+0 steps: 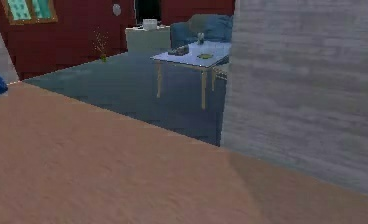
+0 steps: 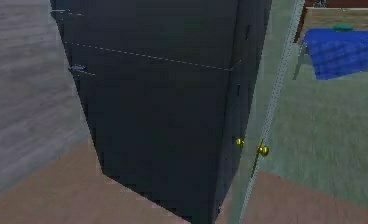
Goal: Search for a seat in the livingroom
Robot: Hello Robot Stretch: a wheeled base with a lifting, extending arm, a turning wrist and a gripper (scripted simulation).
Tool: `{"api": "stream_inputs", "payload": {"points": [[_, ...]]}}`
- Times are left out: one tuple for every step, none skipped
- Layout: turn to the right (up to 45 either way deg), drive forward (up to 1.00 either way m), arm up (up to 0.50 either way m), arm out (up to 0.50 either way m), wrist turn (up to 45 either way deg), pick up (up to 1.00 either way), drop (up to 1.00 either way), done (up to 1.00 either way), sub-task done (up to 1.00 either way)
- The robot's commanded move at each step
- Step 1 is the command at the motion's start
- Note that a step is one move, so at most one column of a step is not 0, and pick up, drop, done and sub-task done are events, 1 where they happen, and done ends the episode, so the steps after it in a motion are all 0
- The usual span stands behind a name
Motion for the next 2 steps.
{"api": "stream_inputs", "payload": {"points": [[0.0, 1.0, 0.0, 0.0, 0.0, 0.0, 0.0, 0.0, 0.0], [0.0, 0.5, 0.0, 0.0, 0.0, 0.0, 0.0, 0.0, 0.0]]}}
